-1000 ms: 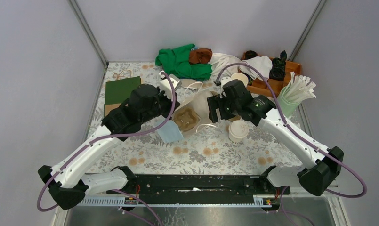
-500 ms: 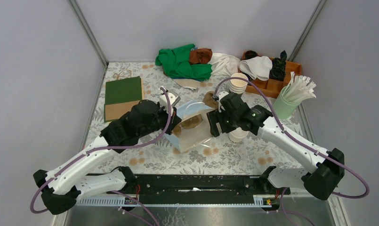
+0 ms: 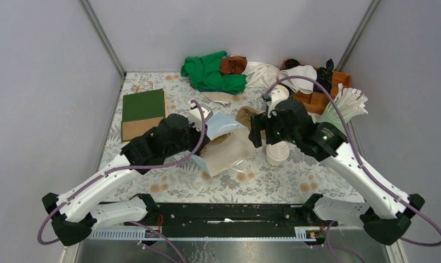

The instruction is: Pack the takeout coffee

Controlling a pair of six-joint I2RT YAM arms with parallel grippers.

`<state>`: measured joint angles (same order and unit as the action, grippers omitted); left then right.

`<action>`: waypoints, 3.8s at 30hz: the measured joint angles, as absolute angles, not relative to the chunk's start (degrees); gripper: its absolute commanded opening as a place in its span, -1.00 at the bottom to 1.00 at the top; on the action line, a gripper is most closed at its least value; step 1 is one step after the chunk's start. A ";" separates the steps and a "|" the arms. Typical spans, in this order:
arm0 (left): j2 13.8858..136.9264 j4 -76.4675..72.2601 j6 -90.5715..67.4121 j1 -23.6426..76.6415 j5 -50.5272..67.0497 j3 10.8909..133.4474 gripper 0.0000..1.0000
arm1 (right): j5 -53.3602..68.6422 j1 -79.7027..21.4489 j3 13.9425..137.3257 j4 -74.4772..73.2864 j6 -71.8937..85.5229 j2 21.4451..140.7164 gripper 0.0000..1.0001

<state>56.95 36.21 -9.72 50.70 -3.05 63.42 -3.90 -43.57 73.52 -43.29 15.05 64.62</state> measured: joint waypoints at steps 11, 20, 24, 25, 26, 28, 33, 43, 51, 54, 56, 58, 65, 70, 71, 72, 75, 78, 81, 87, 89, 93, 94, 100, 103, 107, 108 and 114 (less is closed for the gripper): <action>55.75 39.16 -11.16 50.68 -5.34 67.46 -1.00 | -18.24 -42.09 70.96 -52.64 23.77 63.22 0.89; 53.43 39.35 -14.09 50.68 -4.80 67.37 -1.00 | -16.69 -31.48 67.57 -53.30 26.33 69.08 0.99; 52.69 39.33 -15.07 50.68 -4.40 66.46 -1.00 | -15.31 -31.51 66.89 -53.15 26.48 72.31 0.99; 52.62 39.31 -15.16 50.68 -4.32 66.22 -1.00 | -15.16 -31.48 66.46 -53.08 26.52 72.84 0.99; 52.62 39.33 -15.29 50.68 -4.27 66.02 -1.00 | -14.92 -31.48 66.04 -53.08 26.63 73.30 0.99; 52.62 39.29 -15.46 50.68 -4.23 65.76 -1.00 | -14.72 -31.51 65.49 -53.10 26.79 74.17 0.99; 52.60 38.76 -15.73 50.68 -4.03 65.21 -1.00 | -14.70 -31.51 64.99 -52.99 27.09 76.86 0.99; 52.99 38.35 -16.10 50.68 -3.36 65.10 -1.00 | -14.33 -31.51 63.88 -50.52 27.35 78.63 0.82; 53.45 37.80 -16.12 50.68 -3.18 65.10 -1.00 | -14.35 -31.48 63.88 -50.50 27.33 78.56 0.75; 53.45 37.80 -16.12 50.68 -3.11 65.10 -1.00 | -14.33 -31.51 63.88 -50.83 27.31 78.24 0.75; 53.45 37.80 -16.10 50.68 -3.01 65.10 -1.00 | -14.33 -31.48 63.90 -51.18 27.31 77.95 0.75; 53.47 37.78 -16.10 50.68 -2.94 65.10 -1.00 | -14.39 -31.48 64.69 -52.73 27.24 77.38 0.75; 54.08 36.88 -16.10 50.68 -2.90 65.10 -1.00 | -14.35 -31.48 75.11 -57.45 25.19 73.28 0.74; 55.70 34.94 -16.14 50.63 -2.70 65.10 -1.00 | -14.26 -31.48 84.97 -60.88 23.27 70.67 0.71; 56.10 34.46 -16.19 50.54 -2.44 65.14 -1.00 | -14.13 -31.48 87.15 -61.58 22.85 70.61 0.70; 56.47 34.09 -16.27 50.43 -2.20 65.14 -1.00 | -13.98 -31.48 89.38 -62.15 22.41 70.61 0.69; 57.67 32.82 -16.58 49.67 -1.48 65.30 -1.00 | -13.63 -31.48 96.88 -64.07 20.84 70.91 0.68; 58.61 32.45 -16.99 48.51 -0.84 65.67 -1.00 | -12.53 -31.48 103.90 -64.95 19.62 71.26 0.64; 59.22 32.27 -17.50 47.48 0.03 66.02 -1.00 | -10.50 -31.48 110.63 -65.54 18.41 71.66 0.60; 60.80 31.55 -18.48 46.17 2.22 66.74 -1.00 | -2.57 -31.48 117.38 -65.49 17.17 72.53 0.56; 61.12 31.51 -18.79 45.54 2.90 66.78 -1.00 | 0.34 -31.48 117.19 -65.06 17.12 72.75 0.55; 62.63 32.36 -19.84 44.16 3.42 68.60 -1.00 | 5.10 -31.57 112.79 -62.39 17.37 72.84 0.54; 63.11 32.80 -20.03 43.99 3.40 69.32 -1.00 | 5.74 -31.75 111.68 -61.98 17.45 73.08 0.54; 64.36 33.28 -21.23 43.59 4.64 71.75 -1.00 | 5.34 -37.82 109.30 -58.89 18.13 76.84 0.50; 64.36 33.45 -21.28 43.59 5.63 71.75 -1.00 | 4.93 -40.73 108.84 -57.56 18.06 79.00 0.49; 64.31 33.30 -21.58 43.33 6.42 71.55 -1.00 | 3.64 -41.76 106.26 -56.69 17.32 79.40 0.48; 64.23 33.06 -21.69 43.31 6.96 71.48 -1.00 | 3.36 -41.87 105.45 -56.86 16.75 79.37 0.48; 64.36 32.75 -21.56 41.30 12.69 71.24 -1.00 | 1.15 -42.04 103.20 -58.92 14.39 78.76 0.47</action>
